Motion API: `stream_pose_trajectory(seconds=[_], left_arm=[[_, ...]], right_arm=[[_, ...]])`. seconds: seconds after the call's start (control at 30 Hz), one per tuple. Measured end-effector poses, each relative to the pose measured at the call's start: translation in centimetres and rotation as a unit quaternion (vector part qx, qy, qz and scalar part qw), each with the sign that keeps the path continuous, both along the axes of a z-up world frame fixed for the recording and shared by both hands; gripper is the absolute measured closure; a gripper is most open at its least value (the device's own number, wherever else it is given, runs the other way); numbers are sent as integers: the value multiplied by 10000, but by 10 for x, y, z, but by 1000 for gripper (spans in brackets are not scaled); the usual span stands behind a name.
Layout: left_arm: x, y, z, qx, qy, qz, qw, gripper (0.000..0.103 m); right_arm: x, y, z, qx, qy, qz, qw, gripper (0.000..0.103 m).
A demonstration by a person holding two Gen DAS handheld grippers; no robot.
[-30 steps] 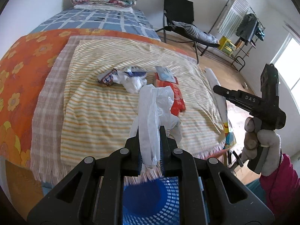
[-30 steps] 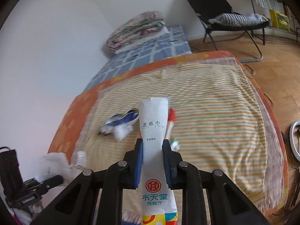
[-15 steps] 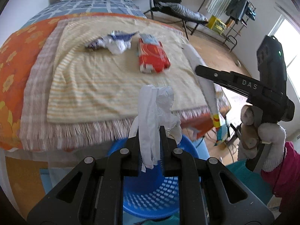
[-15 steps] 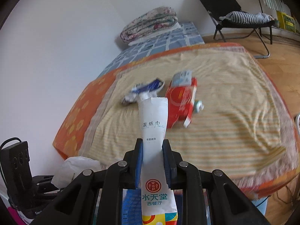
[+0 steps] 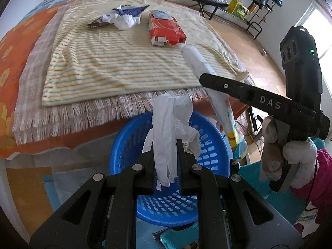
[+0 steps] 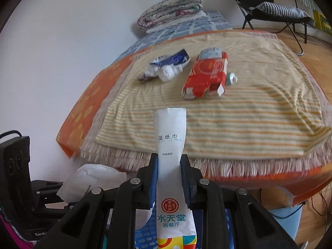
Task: Collect trash
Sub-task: 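Carry both items to the blue basket and open both tools to drop them, then grasp the crumpled white plastic with the left tool while the right tool grasps the red wipe pack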
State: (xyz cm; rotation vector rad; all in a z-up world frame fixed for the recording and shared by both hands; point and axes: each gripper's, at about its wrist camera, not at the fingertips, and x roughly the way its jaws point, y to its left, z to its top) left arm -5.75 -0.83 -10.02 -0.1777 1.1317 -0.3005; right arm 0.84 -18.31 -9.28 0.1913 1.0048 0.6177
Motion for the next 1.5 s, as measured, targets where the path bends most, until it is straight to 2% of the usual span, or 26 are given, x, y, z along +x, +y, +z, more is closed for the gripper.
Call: stream_pose_trajectory(seconds=[0.13,0.17,0.27,0.3,0.4,0.53,0.67,0.9,1.1,1.23,1.3,1.33,1.4,1.5], left_arm=[[0,-5,-1,77,21,-88,9999,91],[0,-5,-2,91,27,-88,9999,88],[2,-4,-4,108,80,-48,9999,68],[2,-4,-4,100,76,-35,9999,65],[4,-2,-5,123,102,5,9999,64],[5,3,-5,116,110,86,9998,64],[8,9,-3,110,70,214,9997,64],[20,19,4,207,-19,401,9990,64],[43,31,19,296,-124,613,9976,64],[66,38,30,441,-263,693,9963,64],[79,41,35,395,-319,735,9960,64],[88,44,37,317,-329,771,9960,62],[101,46,39,183,-358,837,9957,50],[122,46,42,155,-421,913,9948,50]], right_arm=[[-2,3,-8,-75,153,85,9998,76],[-3,3,-10,-100,174,86,9998,73],[-4,3,-12,-134,223,89,9996,68],[-4,2,-12,-154,245,80,9996,61],[-4,0,-12,-203,266,18,9994,48],[-2,-2,-12,-291,259,-27,9992,48],[0,-4,-11,-371,256,-65,9990,34],[7,-6,-4,-473,242,-61,9986,19],[21,-11,7,-598,198,-121,9979,11],[37,-13,12,-725,276,-87,9969,11],[45,-15,15,-801,274,-66,9964,11],[50,-16,17,-861,225,-63,9960,10],[59,-15,21,-1016,102,-24,9948,0],[71,-15,30,-1224,-236,-21,9922,0]])
